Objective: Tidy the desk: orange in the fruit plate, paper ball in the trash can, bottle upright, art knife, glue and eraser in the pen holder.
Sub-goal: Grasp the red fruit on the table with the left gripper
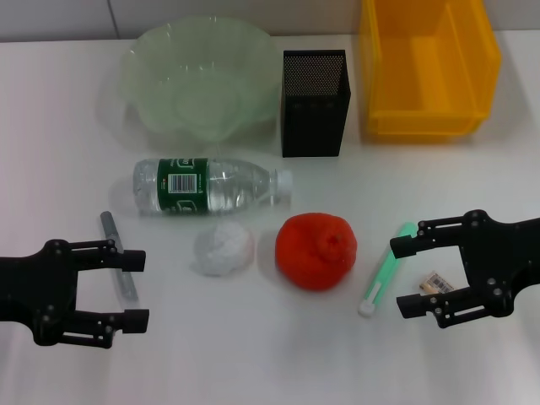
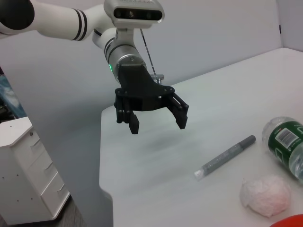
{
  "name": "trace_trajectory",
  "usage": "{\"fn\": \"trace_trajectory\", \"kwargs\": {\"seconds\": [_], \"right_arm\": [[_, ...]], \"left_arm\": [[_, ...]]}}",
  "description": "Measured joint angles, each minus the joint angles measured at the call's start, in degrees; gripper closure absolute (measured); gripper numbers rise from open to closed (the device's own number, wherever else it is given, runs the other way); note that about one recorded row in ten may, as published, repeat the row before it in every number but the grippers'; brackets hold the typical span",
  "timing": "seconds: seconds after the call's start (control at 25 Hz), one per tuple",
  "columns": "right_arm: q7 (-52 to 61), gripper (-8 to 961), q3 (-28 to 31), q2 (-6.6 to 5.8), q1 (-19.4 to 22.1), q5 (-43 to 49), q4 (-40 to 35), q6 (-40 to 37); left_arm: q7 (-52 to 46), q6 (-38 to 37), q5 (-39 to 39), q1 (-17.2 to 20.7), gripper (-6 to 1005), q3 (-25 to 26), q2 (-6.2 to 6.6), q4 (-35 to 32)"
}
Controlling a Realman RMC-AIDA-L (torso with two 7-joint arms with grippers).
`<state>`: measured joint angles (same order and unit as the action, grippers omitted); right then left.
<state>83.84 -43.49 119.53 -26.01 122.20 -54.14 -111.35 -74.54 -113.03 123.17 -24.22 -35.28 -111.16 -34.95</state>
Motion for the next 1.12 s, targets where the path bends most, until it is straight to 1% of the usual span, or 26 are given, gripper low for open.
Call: {"fn": "trace_trajectory", "kwargs": {"seconds": [0.12, 0.56, 0.64, 0.72, 0.76, 0.8, 0.84, 0.88, 0.92, 1.04, 1.08, 1.12], "right_arm": [[0.0, 186, 0.0, -0.04, -0.1, 0.0, 0.0, 0.0], [-0.4, 189, 0.4, -0.18, 0.2, 0.0, -0.1, -0.1], [-0.5, 189, 0.7, -0.29, 0.4, 0.0, -0.3, -0.6], [-0.2, 190, 1.5, -0.6, 1.6, 0.0, -1.6, -0.9], [-0.1, 190, 2.4, -0.73, 2.3, 0.0, -2.4, -1.0], [-0.1, 190, 2.4, -0.73, 2.3, 0.0, -2.4, -1.0], [0.0, 190, 3.6, -0.82, 3.2, 0.0, -3.6, -1.3], [0.0, 191, 6.3, -0.92, 4.6, 0.2, -5.6, -2.0], [0.0, 191, 6.3, -0.92, 4.6, 0.2, -5.6, -2.0], [0.1, 192, 11.2, -1.16, 6.0, 0.5, -8.7, -4.0], [0.4, 192, 14.7, -1.51, 6.4, 0.7, -10.4, -5.9], [0.4, 192, 14.7, -1.51, 6.4, 0.7, -10.4, -5.9]], "left_arm": [[0.0, 0.6, 0.6, 0.0, 161, 0.3, -0.22, -0.6], [-0.2, 1.1, 0.6, -0.3, 174, 0.4, -0.33, -0.7], [-0.3, 2.1, 0.5, -0.3, 177, 0.5, -0.52, -0.8], [-0.8, 4.1, 0.3, -0.4, 179, 0.6, -1.14, -1.9], [-0.8, 4.1, 0.3, -0.4, 180, 0.6, -1.14, -1.9], [-2.0, 5.3, 0.3, -0.6, 182, 0.4, -2.0, -4.1], [-2.9, 5.7, 0.3, -0.7, 183, 0.3, -2.69, -6.0], [-4.1, 6.1, 0.5, -1.2, 184, 0.2, -4.13, -9.5], [-4.1, 6.1, 0.5, -1.2, 185, 0.2, -4.13, -9.5], [-4.4, 6.8, 0.5, -2.2, 189, -0.3, -6.59, -14.0], [-4.6, 7.2, 0.4, -3.0, 190, -1.4, -7.15, -14.7], [-4.6, 7.2, 0.4, -3.0, 192, -1.4, -7.15, -14.7]]}}
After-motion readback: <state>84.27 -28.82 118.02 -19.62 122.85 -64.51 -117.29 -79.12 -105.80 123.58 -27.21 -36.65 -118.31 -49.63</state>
